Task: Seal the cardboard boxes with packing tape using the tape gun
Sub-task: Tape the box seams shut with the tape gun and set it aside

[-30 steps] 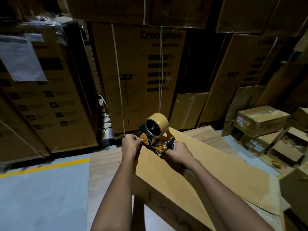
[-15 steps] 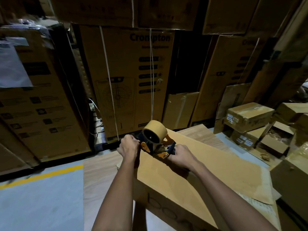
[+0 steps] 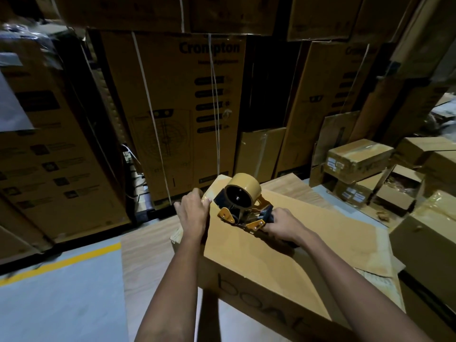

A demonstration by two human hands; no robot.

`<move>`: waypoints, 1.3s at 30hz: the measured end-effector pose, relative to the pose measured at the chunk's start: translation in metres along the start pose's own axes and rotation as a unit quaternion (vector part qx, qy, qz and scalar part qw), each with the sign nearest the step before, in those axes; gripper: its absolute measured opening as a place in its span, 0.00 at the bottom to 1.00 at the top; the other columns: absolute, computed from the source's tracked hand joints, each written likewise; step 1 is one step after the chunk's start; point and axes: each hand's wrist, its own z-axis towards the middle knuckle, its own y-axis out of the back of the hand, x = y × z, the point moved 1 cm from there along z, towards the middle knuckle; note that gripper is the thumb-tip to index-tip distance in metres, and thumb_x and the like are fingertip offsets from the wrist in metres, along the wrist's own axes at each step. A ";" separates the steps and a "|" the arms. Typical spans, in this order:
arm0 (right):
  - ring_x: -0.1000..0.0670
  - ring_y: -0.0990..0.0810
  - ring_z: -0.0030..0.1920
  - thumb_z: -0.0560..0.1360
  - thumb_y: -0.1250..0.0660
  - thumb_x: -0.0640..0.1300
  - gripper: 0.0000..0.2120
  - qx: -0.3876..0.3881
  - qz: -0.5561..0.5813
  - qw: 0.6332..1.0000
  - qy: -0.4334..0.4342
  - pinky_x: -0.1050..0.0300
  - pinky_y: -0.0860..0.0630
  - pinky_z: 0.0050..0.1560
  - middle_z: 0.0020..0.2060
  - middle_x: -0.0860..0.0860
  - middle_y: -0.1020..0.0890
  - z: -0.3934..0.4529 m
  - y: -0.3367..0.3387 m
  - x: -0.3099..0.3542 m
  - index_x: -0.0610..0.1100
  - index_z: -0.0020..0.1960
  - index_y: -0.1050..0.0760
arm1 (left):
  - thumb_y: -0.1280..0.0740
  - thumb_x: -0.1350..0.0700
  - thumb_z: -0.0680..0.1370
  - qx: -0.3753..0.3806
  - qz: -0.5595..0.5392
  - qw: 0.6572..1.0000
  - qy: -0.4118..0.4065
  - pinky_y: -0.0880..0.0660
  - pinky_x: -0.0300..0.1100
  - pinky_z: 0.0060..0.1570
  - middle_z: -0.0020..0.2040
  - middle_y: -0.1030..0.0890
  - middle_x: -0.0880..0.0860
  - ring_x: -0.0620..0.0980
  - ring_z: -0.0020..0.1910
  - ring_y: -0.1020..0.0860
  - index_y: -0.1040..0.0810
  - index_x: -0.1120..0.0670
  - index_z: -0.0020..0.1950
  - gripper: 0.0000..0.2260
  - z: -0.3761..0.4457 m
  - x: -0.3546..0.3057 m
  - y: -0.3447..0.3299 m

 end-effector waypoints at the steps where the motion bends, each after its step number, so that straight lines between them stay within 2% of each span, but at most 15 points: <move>1: 0.54 0.19 0.38 0.76 0.25 0.50 0.06 0.000 0.003 1.000 -0.001 0.61 0.28 0.38 0.37 0.52 0.17 0.001 -0.001 -0.001 0.49 0.45 0.20 | 0.29 0.49 0.78 -0.013 0.025 0.999 -0.045 0.30 0.50 0.52 0.49 0.18 0.50 0.52 0.50 0.22 0.21 0.50 0.57 0.10 -0.002 -0.003 0.000; 3: 0.52 0.18 0.41 0.75 0.25 0.52 0.09 -0.004 0.001 1.000 -0.002 0.58 0.26 0.40 0.40 0.51 0.16 0.000 -0.003 -0.005 0.47 0.49 0.19 | 0.28 0.53 0.78 -0.019 0.078 0.988 -0.131 0.30 0.49 0.53 0.54 0.18 0.51 0.52 0.55 0.23 0.19 0.50 0.59 0.10 -0.008 -0.009 -0.001; 5: 0.50 0.17 0.44 0.75 0.25 0.53 0.12 -0.004 -0.006 1.000 0.000 0.54 0.21 0.44 0.42 0.50 0.15 -0.001 -0.004 -0.006 0.47 0.52 0.19 | 0.31 0.55 0.80 0.004 0.124 0.977 -0.174 0.31 0.49 0.55 0.55 0.18 0.51 0.52 0.58 0.24 0.16 0.50 0.57 0.08 -0.013 -0.013 -0.002; 7: 0.49 0.17 0.43 0.76 0.26 0.50 0.08 0.002 -0.003 1.000 0.002 0.50 0.19 0.47 0.41 0.50 0.15 -0.001 -0.004 -0.006 0.46 0.51 0.18 | 0.34 0.51 0.82 0.044 0.125 0.983 -0.131 0.34 0.48 0.59 0.54 0.17 0.50 0.50 0.59 0.25 0.15 0.49 0.55 0.08 -0.015 -0.012 -0.003; 9: 0.50 0.17 0.41 0.77 0.27 0.47 0.05 0.002 -0.003 1.000 0.008 0.51 0.19 0.45 0.38 0.51 0.16 -0.001 -0.004 -0.006 0.46 0.50 0.18 | 0.35 0.45 0.82 0.076 0.108 0.990 -0.056 0.35 0.50 0.63 0.54 0.17 0.49 0.49 0.61 0.24 0.14 0.47 0.55 0.11 -0.016 -0.010 -0.002; 11: 0.51 0.18 0.41 0.77 0.27 0.47 0.02 0.000 0.001 1.000 0.011 0.55 0.21 0.42 0.37 0.53 0.17 -0.002 -0.004 -0.006 0.48 0.48 0.19 | 0.35 0.43 0.81 0.091 0.118 0.989 -0.017 0.37 0.53 0.67 0.59 0.17 0.50 0.49 0.70 0.28 0.14 0.45 0.56 0.12 -0.018 -0.012 -0.003; 14: 0.52 0.18 0.43 0.77 0.28 0.47 0.02 0.002 -0.001 1.000 0.014 0.54 0.20 0.46 0.39 0.53 0.17 -0.002 -0.003 -0.006 0.49 0.49 0.19 | 0.35 0.42 0.81 0.102 0.145 0.984 0.019 0.42 0.56 0.72 0.61 0.17 0.51 0.51 0.76 0.34 0.15 0.45 0.55 0.12 -0.023 -0.019 0.000; 17: 0.53 0.18 0.43 0.78 0.29 0.46 0.01 0.016 0.001 1.000 0.021 0.55 0.21 0.46 0.40 0.53 0.17 -0.004 0.001 -0.008 0.50 0.49 0.20 | 0.34 0.41 0.80 0.102 0.145 0.983 0.053 0.45 0.60 0.74 0.60 0.16 0.51 0.52 0.77 0.35 0.15 0.46 0.55 0.13 -0.024 -0.022 0.001; 21: 0.53 0.18 0.44 0.78 0.29 0.48 0.06 0.012 -0.020 1.000 0.014 0.58 0.24 0.44 0.41 0.53 0.18 -0.019 0.022 -0.036 0.53 0.44 0.24 | 0.31 0.40 0.78 0.086 0.127 0.984 0.086 0.46 0.62 0.74 0.58 0.15 0.51 0.53 0.77 0.35 0.14 0.46 0.55 0.14 -0.024 -0.027 -0.002; 25: 0.53 0.19 0.39 0.78 0.28 0.53 0.08 0.002 -0.002 1.000 0.011 0.60 0.24 0.38 0.37 0.53 0.17 -0.034 0.034 -0.062 0.52 0.42 0.22 | 0.31 0.41 0.78 0.069 0.157 0.984 0.055 0.45 0.62 0.74 0.59 0.16 0.53 0.55 0.78 0.36 0.14 0.47 0.55 0.13 -0.031 -0.044 -0.003; 28: 0.53 0.18 0.43 0.78 0.29 0.50 0.04 0.008 -0.011 1.000 0.028 0.57 0.22 0.42 0.41 0.53 0.17 -0.034 0.032 -0.063 0.51 0.47 0.21 | 0.31 0.39 0.78 0.093 0.138 0.986 0.024 0.41 0.58 0.71 0.64 0.19 0.56 0.55 0.78 0.39 0.14 0.47 0.53 0.14 -0.049 -0.055 -0.013; 31: 0.51 0.18 0.45 0.77 0.29 0.53 0.06 0.007 -0.020 0.999 0.035 0.51 0.20 0.46 0.42 0.53 0.17 -0.033 0.030 -0.065 0.50 0.48 0.20 | 0.32 0.49 0.81 0.092 0.081 0.992 0.017 0.43 0.57 0.73 0.73 0.28 0.60 0.55 0.79 0.41 0.16 0.50 0.59 0.10 -0.075 -0.069 -0.018; 35: 0.50 0.17 0.45 0.78 0.29 0.52 0.07 0.027 -0.008 0.999 0.024 0.50 0.17 0.48 0.43 0.51 0.17 -0.034 0.031 -0.066 0.49 0.50 0.21 | 0.32 0.50 0.81 0.084 0.069 0.994 0.031 0.42 0.58 0.71 0.65 0.20 0.60 0.55 0.76 0.36 0.15 0.49 0.56 0.08 -0.083 -0.071 -0.018; 37: 0.50 0.18 0.43 0.79 0.30 0.52 0.08 0.038 0.001 0.999 0.012 0.54 0.19 0.44 0.43 0.50 0.17 -0.033 0.034 -0.064 0.47 0.52 0.21 | 0.32 0.47 0.81 0.087 0.064 0.993 0.051 0.42 0.59 0.71 0.60 0.18 0.58 0.55 0.74 0.34 0.14 0.49 0.53 0.09 -0.082 -0.069 -0.016; 39: 0.50 0.17 0.42 0.79 0.30 0.51 0.08 0.046 0.010 0.999 -0.003 0.56 0.22 0.41 0.42 0.49 0.16 -0.033 0.038 -0.064 0.47 0.52 0.20 | 0.33 0.45 0.81 0.085 0.045 0.993 0.061 0.45 0.58 0.73 0.59 0.18 0.57 0.55 0.74 0.34 0.14 0.49 0.52 0.11 -0.081 -0.069 -0.017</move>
